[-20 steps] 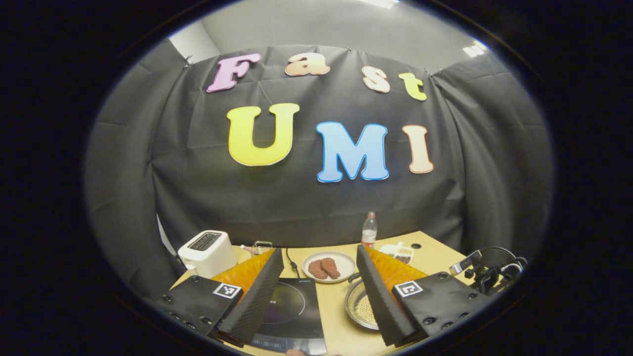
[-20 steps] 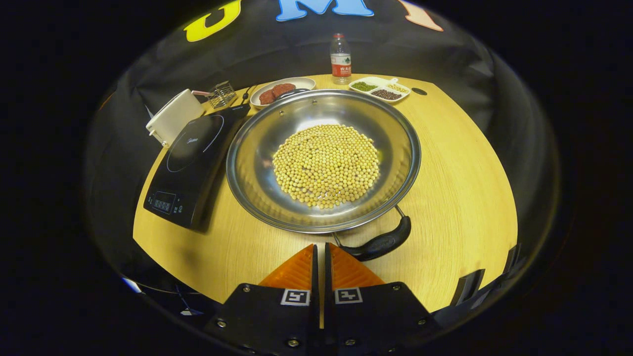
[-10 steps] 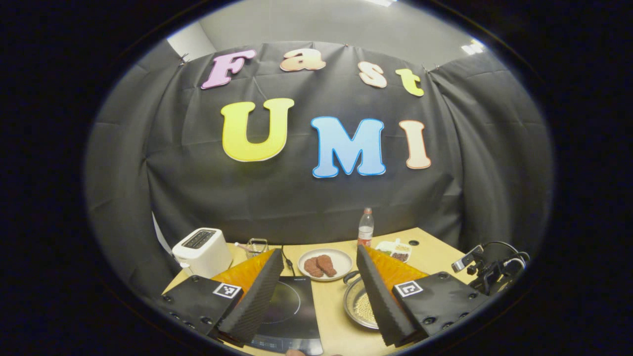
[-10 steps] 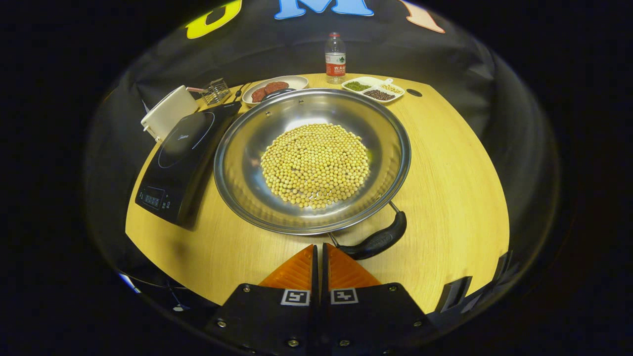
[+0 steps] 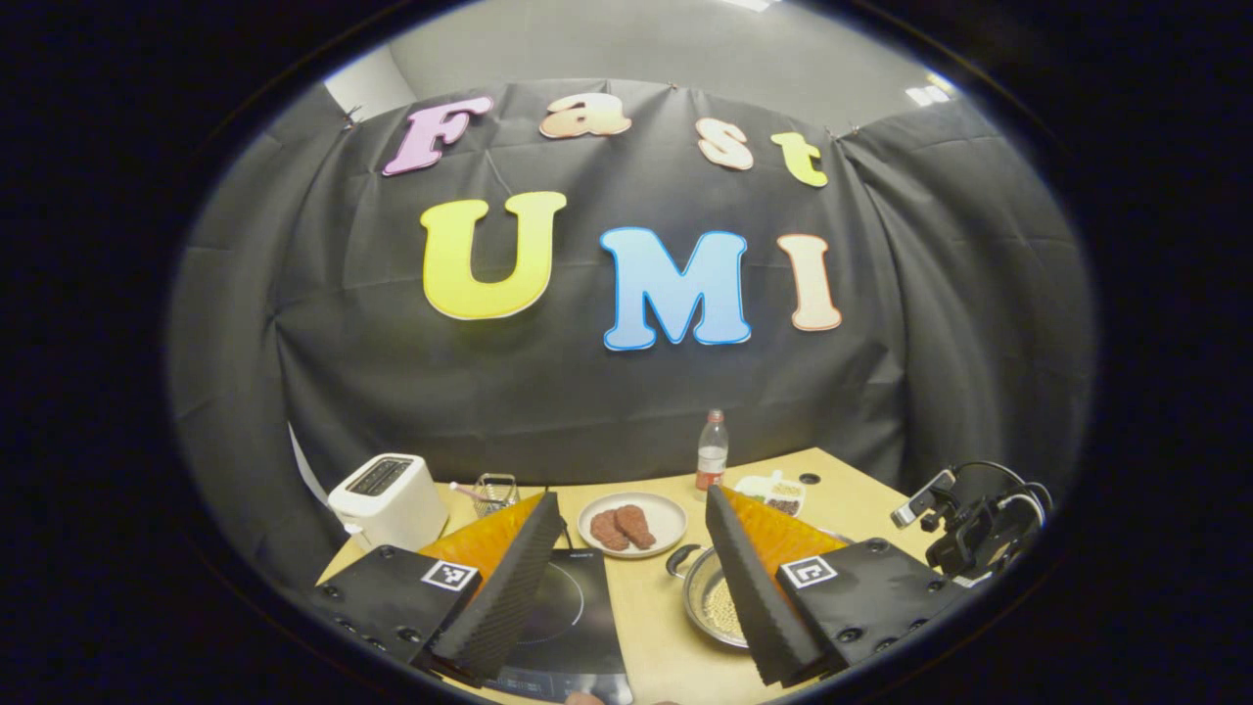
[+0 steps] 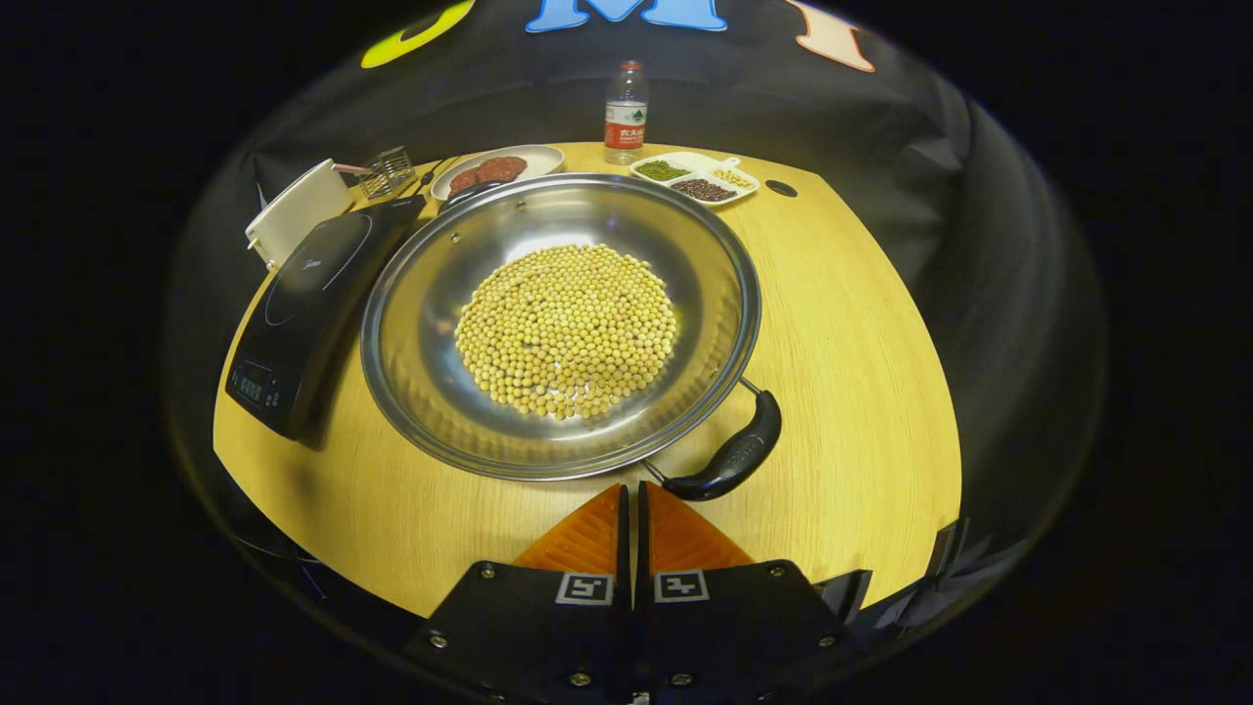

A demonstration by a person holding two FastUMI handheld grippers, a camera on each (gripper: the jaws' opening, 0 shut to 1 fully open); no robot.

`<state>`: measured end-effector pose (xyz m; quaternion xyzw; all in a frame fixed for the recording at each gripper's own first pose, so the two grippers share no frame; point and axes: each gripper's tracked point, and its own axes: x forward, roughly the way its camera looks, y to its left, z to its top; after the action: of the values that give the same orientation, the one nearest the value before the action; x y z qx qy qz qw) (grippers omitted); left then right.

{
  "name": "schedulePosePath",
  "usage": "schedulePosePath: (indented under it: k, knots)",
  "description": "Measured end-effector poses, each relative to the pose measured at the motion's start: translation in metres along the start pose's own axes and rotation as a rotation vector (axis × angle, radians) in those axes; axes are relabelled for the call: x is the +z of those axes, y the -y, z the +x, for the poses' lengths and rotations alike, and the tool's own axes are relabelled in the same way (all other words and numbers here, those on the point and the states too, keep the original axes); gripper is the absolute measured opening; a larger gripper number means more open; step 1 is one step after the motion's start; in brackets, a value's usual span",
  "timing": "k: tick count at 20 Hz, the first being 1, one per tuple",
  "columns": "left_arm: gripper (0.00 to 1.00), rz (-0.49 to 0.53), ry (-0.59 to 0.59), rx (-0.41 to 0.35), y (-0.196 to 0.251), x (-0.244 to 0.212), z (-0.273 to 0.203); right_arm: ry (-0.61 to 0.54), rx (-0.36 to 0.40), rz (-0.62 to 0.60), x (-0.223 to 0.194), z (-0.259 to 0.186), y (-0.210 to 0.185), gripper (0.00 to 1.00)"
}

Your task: First push the handle of the pot to place it horizontally, then grasp the pot with both hands and set it on the induction cooktop.

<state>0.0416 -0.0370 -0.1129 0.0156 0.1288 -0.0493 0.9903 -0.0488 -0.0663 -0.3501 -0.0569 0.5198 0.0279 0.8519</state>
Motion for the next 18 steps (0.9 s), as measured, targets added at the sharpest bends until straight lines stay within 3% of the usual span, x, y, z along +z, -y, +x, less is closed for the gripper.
schedulePosePath:
  k: [13,18]
  knots:
    - [0.96,0.013,-0.016,-0.005,0.008,-0.003,0.000,-0.010,-0.125,0.054,0.009,0.014,0.059,0.01]
    - [0.95,0.017,-0.018,-0.019,0.019,-0.001,0.008,-0.004,-0.118,0.115,0.019,0.019,0.070,0.01]
